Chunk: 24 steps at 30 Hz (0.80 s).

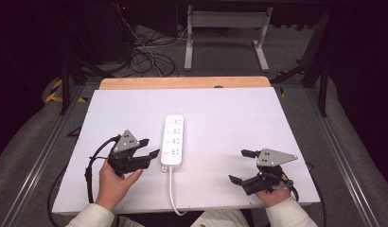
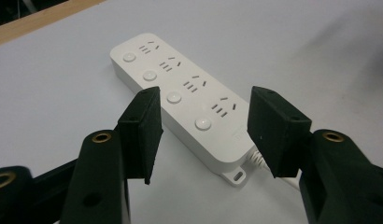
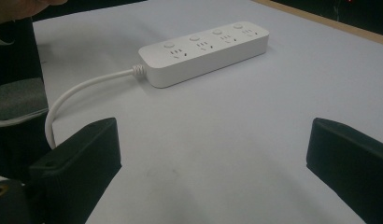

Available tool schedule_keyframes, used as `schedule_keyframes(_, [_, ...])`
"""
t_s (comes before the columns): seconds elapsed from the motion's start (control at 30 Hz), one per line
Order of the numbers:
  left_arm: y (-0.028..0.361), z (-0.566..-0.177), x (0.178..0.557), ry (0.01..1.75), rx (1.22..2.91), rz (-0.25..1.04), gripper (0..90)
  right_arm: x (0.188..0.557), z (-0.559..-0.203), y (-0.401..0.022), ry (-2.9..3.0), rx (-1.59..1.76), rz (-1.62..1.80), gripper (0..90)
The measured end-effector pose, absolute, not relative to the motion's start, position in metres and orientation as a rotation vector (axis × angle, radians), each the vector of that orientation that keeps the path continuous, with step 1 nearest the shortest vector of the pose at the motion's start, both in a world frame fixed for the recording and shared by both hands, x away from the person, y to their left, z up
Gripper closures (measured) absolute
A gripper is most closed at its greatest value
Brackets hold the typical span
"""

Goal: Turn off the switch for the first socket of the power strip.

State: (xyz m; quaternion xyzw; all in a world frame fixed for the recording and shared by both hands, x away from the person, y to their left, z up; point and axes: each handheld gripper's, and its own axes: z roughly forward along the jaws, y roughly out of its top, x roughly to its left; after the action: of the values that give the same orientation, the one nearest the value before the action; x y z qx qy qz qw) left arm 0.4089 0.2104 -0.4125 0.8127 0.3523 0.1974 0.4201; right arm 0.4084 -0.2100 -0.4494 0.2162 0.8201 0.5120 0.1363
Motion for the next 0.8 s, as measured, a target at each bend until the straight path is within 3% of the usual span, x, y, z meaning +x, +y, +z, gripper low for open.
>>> schedule_keyframes(0.8, [0.174,-0.425,0.444,0.895,2.086,0.450,46.6,0.409,-0.450,-0.210,2.383,0.622,1.484,3.3])
